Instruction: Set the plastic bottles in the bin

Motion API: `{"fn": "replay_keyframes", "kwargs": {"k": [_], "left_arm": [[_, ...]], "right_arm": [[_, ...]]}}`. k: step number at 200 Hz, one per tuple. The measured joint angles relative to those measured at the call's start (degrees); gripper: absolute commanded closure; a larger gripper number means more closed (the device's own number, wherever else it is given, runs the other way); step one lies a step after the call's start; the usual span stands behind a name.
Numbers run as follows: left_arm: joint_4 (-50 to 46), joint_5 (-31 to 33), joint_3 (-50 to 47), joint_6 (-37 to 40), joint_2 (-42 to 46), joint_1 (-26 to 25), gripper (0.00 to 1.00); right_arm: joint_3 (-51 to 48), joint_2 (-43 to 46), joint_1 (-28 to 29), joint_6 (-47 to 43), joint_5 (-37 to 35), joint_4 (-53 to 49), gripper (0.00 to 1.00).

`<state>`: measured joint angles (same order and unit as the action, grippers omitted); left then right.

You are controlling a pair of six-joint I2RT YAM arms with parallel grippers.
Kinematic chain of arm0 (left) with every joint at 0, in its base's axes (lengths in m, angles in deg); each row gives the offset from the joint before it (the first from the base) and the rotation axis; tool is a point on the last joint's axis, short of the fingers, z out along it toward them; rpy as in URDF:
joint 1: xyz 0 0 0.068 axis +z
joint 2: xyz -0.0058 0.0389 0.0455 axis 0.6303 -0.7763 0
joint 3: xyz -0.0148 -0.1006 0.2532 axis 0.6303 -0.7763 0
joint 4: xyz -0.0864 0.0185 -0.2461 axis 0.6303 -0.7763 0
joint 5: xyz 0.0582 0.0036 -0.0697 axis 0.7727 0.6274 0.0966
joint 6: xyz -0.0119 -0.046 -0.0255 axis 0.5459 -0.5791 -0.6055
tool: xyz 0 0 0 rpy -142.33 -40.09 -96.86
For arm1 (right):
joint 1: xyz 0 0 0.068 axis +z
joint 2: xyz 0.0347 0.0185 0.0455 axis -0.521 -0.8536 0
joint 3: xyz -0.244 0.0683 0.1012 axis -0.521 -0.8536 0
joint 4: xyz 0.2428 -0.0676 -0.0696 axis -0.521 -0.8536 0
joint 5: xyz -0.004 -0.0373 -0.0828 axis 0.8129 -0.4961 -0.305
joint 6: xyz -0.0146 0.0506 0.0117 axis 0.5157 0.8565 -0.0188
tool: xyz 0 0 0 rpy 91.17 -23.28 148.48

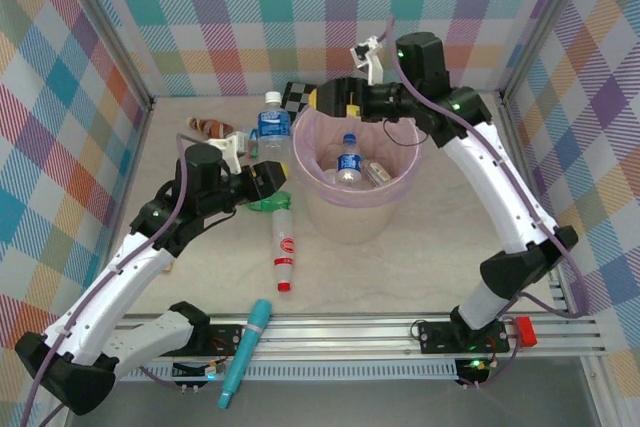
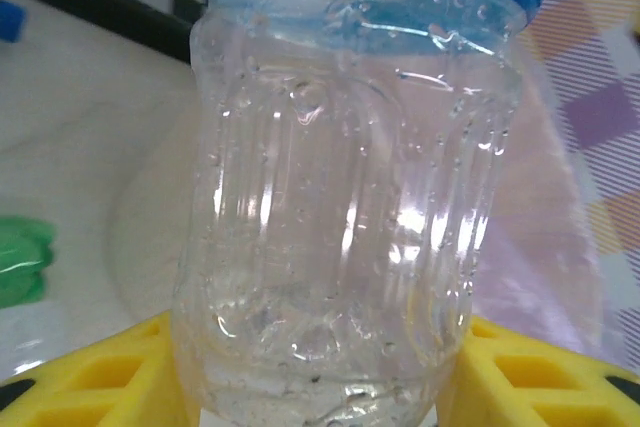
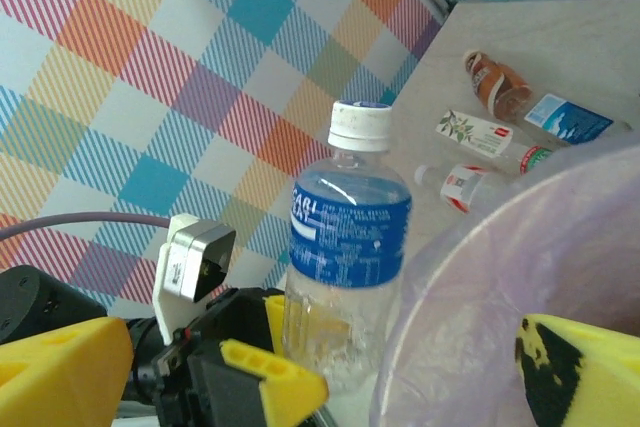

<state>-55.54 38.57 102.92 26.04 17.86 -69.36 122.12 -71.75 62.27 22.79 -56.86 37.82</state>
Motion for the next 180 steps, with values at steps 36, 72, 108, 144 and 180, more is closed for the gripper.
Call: {"fn": "replay_keyframes", "kwargs": {"k": [36,72,108,144,180], "left_arm": [[3.69,-3.74,1.03,0.09,-0.74,-1.53,0.47],[6.91,-5.88,1.49,0.09,-1.18,-2.97,0.48],[7.69,-6.60,1.84,0.09,-1.79,-3.15,0.49],[7.67,-6.54,1.84,0.09,-2.10,-3.34,0.50],[7.56,-6.01,1.84,0.09,-2.10,-3.34,0.46]], "right_arm": [[6.99,-6.32,1.84,-0.24,0.02,-1.31,0.01],[10.64,-10.91,3.15,-0.44,0.22,-2.84,0.00],[11.10,-12.83,4.02,-0.22,1.44,-2.93,0.07],[11.08,-12.94,4.04,0.76,2.14,-2.49,0.27],[11.06,-12.92,4.04,1.05,2.03,-1.92,0.39]]}}
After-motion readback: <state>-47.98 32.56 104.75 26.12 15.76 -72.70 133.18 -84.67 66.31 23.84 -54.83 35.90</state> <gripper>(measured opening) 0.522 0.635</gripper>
